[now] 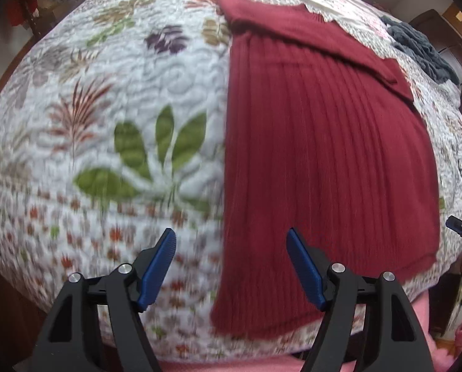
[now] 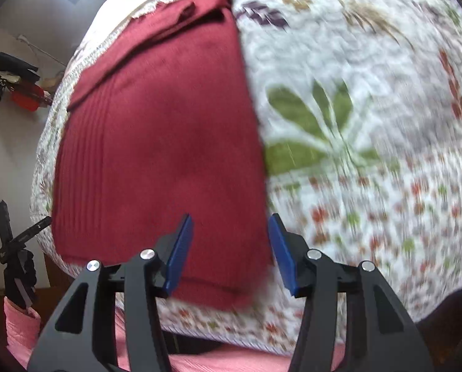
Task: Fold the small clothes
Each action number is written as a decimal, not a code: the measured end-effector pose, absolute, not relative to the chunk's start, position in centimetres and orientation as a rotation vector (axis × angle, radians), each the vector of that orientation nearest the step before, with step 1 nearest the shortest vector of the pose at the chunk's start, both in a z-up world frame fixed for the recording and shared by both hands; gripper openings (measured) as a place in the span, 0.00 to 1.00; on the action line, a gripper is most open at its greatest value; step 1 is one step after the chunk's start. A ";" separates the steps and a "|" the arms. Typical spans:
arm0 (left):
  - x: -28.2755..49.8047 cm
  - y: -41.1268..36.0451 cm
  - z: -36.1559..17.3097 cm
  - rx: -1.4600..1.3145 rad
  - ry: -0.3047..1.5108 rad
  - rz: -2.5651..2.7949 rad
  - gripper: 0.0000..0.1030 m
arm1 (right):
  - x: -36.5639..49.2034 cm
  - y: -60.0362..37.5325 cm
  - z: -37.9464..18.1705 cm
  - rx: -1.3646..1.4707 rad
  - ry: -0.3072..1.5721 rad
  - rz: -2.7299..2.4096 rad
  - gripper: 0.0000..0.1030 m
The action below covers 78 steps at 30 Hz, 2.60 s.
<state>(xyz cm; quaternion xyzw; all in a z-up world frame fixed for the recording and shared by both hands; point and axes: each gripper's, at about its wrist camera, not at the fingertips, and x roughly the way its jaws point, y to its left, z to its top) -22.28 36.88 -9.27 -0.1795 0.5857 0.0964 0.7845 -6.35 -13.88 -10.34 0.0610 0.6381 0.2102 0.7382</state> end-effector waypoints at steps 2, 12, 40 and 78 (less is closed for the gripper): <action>-23.3 36.7 -9.7 -0.394 1.273 0.199 0.72 | -7.2 -14.5 -11.1 0.156 1.415 0.458 0.49; -24.7 35.7 -11.1 -0.431 1.282 0.170 0.72 | -9.0 -14.8 -13.1 0.202 1.442 0.480 0.49; -23.8 34.5 -12.2 -0.506 1.282 0.145 0.52 | -7.6 -11.8 -15.4 0.322 1.482 0.550 0.24; -12.5 42.2 -6.8 -0.776 1.045 0.082 0.07 | 7.3 -10.1 -9.1 0.545 1.403 0.666 0.06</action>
